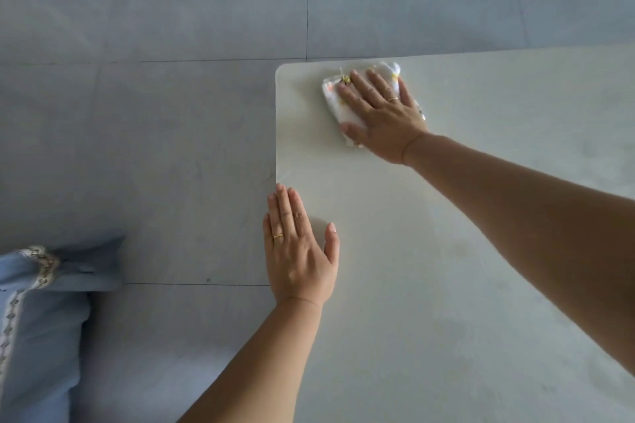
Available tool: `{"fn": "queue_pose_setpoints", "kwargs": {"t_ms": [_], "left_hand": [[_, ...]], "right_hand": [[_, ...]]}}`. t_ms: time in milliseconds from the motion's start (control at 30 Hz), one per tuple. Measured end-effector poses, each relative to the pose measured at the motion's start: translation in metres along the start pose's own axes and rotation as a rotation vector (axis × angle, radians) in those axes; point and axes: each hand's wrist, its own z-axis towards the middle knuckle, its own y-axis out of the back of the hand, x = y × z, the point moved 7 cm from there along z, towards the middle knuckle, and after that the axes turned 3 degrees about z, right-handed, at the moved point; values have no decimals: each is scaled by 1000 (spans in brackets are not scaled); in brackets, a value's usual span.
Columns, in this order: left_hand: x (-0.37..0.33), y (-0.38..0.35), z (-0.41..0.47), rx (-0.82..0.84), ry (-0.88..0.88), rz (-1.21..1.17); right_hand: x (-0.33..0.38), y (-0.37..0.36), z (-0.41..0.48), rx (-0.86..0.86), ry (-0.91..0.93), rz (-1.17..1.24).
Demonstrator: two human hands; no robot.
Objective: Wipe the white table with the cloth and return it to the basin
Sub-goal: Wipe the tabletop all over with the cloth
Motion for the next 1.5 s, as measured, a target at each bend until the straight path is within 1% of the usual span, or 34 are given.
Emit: {"fn": "queue_pose_setpoints", "kwargs": {"t_ms": [33, 133, 167, 200, 233, 267, 333, 367, 400, 433, 467, 533, 567, 600, 633, 667, 733, 800, 833, 867, 933, 1000, 1033, 1067, 1133, 1200, 1233, 1267, 1300, 1367, 1400, 1433, 1467, 1500], "left_hand": [[0, 0, 1, -3, 0, 2], [0, -1, 1, -6, 3, 11], [0, -1, 1, -7, 3, 12], [0, -2, 1, -7, 2, 15], [0, -2, 1, -7, 1, 21], [1, -2, 1, -9, 0, 28], [2, -1, 2, -14, -4, 38], [2, -1, 2, -14, -7, 38], [2, -1, 2, -12, -12, 37], [1, -1, 3, -9, -16, 40], [1, -2, 3, -5, -17, 45], [1, -3, 3, -4, -13, 64], [1, -3, 3, -2, -10, 79], [1, -3, 4, 6, -6, 99], [0, -2, 3, 14, -1, 120], [-1, 1, 1, 11, 7, 132], [-8, 9, -13, -27, 9, 111], [-27, 12, -44, -48, -67, 45], [-38, 9, -66, -32, -132, 5], [-48, 5, -89, -6, -201, -29], [-57, -6, -125, 32, -298, -48], [-55, -17, -144, 57, -323, -27], [-53, -20, -148, 59, -325, -17], [-52, -22, -149, 59, -325, -9], [-53, -24, -148, 57, -327, 1], [-55, -25, -148, 65, -329, -2], [-55, -25, -149, 66, -330, -2], [-54, -25, -149, 66, -331, -1], [-54, -24, -149, 64, -332, -1], [-53, -24, -149, 59, -335, 6], [-53, -24, -150, 58, -335, 10], [-54, -24, -150, 58, -335, 17], [-54, -24, -150, 61, -334, 25], [-54, -24, -150, 66, -331, 32]], "right_hand": [[-25, 2, -4, -18, -47, 0], [-92, 7, -20, -61, -383, 77], [-93, 6, -24, -68, -468, 86], [-83, 4, -29, -83, -510, 90], [-64, 0, -33, -97, -502, 95], [-41, -3, -38, -101, -437, 102], [-6, -11, -56, -51, -211, 76], [-3, -13, -68, -22, -101, 37], [-13, -13, -79, -8, -38, 7], [-32, -11, -88, -1, -38, 3], [-55, -9, -97, -3, -100, 22], [-92, -8, -114, -22, -355, 93], [-92, -11, -122, -35, -468, 116], [-80, -16, -129, -53, -529, 131], [-58, -21, -136, -60, -517, 138], [-30, -27, -143, -59, -428, 139], [12, -36, -162, -3, -175, 91], [10, -35, -180, 23, 3, 0], [-3, -32, -184, 12, 14, -19], [-19, -29, -187, -5, -36, -13], [-44, -28, -193, -29, -271, 77], [-34, -34, -202, -81, -468, 141], [-19, -39, -208, -90, -491, 146], [0, -43, -215, -84, -448, 139], [23, -47, -229, -41, -255, 88], [17, -44, -238, -15, -63, 19], [6, -42, -241, 0, -26, -5], [-9, -40, -242, 6, -36, -13], [-25, -39, -243, 12, -104, 11], [-38, -40, -248, -18, -330, 84], [-32, -42, -253, -51, -439, 110], [-18, -46, -258, -67, -506, 130], [3, -51, -265, -70, -500, 141], [24, -55, -271, -55, -432, 139]]}}
